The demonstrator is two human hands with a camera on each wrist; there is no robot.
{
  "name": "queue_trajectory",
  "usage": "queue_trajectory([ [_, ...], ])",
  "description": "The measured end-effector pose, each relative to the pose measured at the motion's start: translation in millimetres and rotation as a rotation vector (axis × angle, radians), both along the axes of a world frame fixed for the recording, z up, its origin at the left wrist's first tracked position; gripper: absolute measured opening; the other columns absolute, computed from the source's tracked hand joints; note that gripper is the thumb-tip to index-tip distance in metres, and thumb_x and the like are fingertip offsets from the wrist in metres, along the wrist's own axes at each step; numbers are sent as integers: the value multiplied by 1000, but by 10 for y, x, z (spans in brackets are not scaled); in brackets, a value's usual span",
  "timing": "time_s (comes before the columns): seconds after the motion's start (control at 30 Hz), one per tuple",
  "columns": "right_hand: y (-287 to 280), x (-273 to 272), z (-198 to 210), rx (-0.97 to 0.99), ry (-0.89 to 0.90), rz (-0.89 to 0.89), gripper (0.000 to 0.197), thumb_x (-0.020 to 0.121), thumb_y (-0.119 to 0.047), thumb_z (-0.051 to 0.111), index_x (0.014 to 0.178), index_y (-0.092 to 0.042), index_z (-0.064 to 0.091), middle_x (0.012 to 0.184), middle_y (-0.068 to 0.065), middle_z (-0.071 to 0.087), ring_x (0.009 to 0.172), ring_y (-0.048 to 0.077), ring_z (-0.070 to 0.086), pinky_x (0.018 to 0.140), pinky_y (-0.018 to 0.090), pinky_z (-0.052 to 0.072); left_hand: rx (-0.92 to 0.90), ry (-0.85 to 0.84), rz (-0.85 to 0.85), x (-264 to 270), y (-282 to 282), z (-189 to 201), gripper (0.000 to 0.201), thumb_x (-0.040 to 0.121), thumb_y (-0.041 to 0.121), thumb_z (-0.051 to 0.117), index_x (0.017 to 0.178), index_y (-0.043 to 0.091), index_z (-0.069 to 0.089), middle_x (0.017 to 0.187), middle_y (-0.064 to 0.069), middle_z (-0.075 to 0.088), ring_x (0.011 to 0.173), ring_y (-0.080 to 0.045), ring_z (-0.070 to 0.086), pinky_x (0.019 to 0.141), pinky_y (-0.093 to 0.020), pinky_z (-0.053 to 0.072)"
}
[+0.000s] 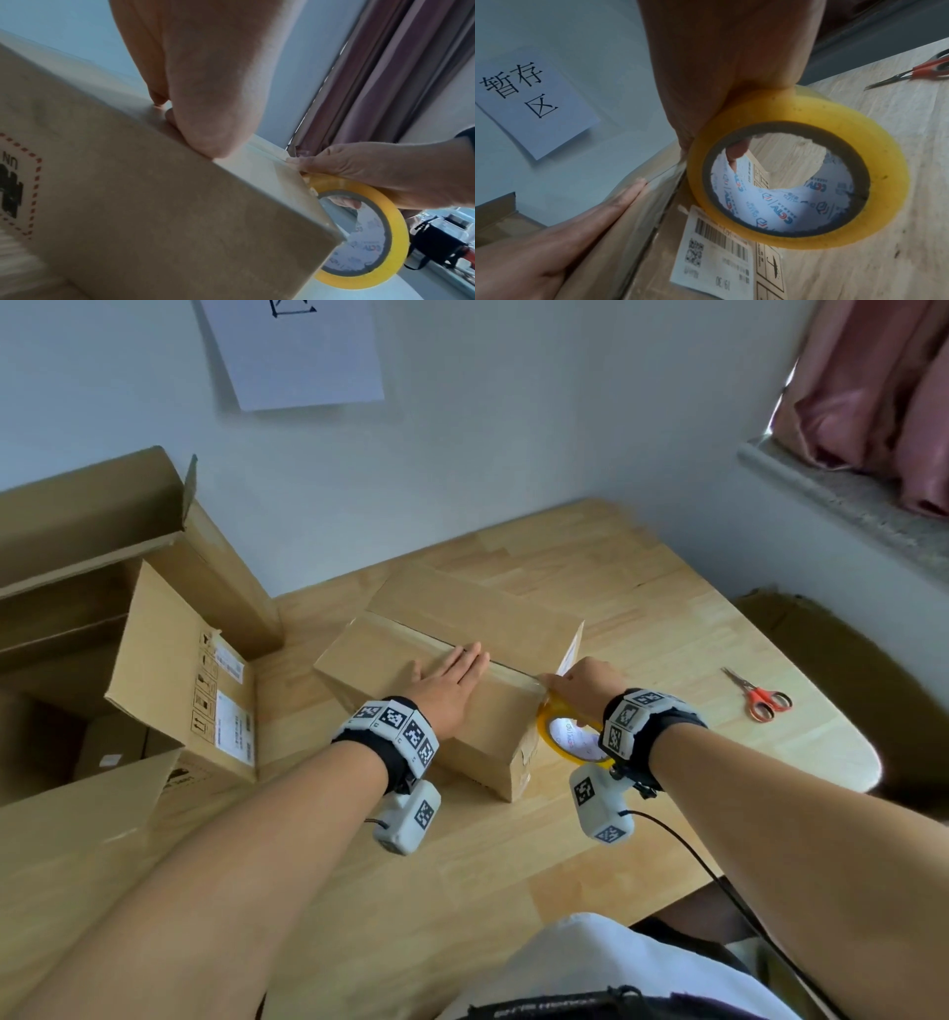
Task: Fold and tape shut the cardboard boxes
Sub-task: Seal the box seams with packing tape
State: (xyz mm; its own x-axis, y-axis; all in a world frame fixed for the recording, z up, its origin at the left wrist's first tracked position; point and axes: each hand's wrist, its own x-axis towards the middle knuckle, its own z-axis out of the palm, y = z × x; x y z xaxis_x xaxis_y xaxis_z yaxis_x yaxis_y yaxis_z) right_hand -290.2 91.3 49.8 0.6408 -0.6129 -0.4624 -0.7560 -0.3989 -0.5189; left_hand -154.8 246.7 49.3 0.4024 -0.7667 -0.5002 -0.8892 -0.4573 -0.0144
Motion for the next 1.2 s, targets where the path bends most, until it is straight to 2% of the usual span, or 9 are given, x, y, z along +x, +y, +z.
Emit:
queue_trajectory([
  [0.13,58,239,-38,27,-39,2,51,94,-44,48,57,-11,42,52,4,50,44,17,54,39,19,31,23,-21,11,288,23,44,86,89,-6,32,148,29,-19,153,14,-30,143,-9,-21,113,-63,6],
  [0.47,90,737,-138,83,-84,22,48,98,-43,43,61,-12,39,58,6,50,50,21,57,45,25,37,62,-73,-17,855,32,70,90,88,-6,35,147,36,-19,153,19,-28,144,-6,-18,111,-66,11],
  [0.63,70,799,-154,86,-62,25,47,98,-43,41,65,-10,45,58,7,53,48,19,58,44,24,36,27,-52,8,747,-4,132,81,91,-5,33,151,25,-13,156,11,-24,145,-11,-15,113,-63,11],
  [0.77,84,785,-141,58,-24,35,48,98,-45,39,71,-7,51,58,7,56,50,20,58,45,23,36,-54,124,57,412,-97,205,83,86,-11,30,153,26,-1,158,15,-13,145,-7,-13,110,-67,2],
  [0.87,97,788,-127,28,-6,33,50,97,-47,40,65,-9,47,57,7,55,46,17,54,45,24,34,-106,163,113,293,-154,158,58,102,17,28,153,26,1,158,14,-10,145,-6,-11,108,-70,-1],
  [0.97,78,786,-131,56,-5,30,50,95,-49,41,70,-7,53,65,8,57,52,19,54,47,24,36,-65,110,111,250,-140,77,73,97,56,31,152,24,-4,157,13,-17,145,-7,-14,105,-72,-1],
  [1.07,47,708,-105,89,17,98,56,95,-52,36,90,-4,65,70,7,62,59,20,58,53,24,41,-89,57,116,202,-133,-8,78,94,59,35,152,26,-6,157,13,-18,144,-6,-15,105,-74,0],
  [1.13,38,618,-101,81,-23,142,51,97,-48,36,104,-5,63,82,8,66,55,17,60,54,23,45,-125,58,131,170,-132,-32,74,96,56,33,152,27,-5,157,14,-17,144,-4,-15,105,-73,-2],
  [1.2,20,517,-132,97,-80,135,41,95,-46,40,117,-14,56,100,6,65,67,20,64,67,27,51,-151,50,138,156,-123,-55,71,97,54,31,152,28,-6,157,15,-17,143,-3,-15,105,-71,-4],
])
